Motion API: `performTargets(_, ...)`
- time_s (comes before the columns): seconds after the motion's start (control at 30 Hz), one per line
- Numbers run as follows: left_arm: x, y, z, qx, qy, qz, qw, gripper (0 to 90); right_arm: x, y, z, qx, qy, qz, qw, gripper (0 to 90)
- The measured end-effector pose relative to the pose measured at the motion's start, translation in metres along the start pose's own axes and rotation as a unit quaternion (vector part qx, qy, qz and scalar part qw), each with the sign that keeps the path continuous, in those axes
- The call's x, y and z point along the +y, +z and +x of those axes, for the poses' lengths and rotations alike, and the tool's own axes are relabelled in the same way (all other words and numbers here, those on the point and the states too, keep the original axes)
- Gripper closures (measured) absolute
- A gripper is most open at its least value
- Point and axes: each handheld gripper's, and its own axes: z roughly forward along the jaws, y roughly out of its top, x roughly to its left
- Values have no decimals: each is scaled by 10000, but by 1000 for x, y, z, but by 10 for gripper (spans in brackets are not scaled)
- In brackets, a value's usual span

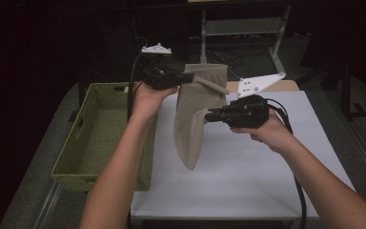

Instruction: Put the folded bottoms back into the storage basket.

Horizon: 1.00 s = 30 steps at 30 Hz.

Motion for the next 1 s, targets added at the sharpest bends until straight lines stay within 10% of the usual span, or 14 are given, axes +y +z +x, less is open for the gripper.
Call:
performTargets(0.47, -20, -78, 60, 86, -363, -415, 9984, 798, 55, 71, 11, 347, -195, -29, 9992, 842)
performTargets(1.0, -44, -125, 114, 154, -440, -551, 9974, 798, 97, 157, 36, 379, -422, 223, 9981, 842)
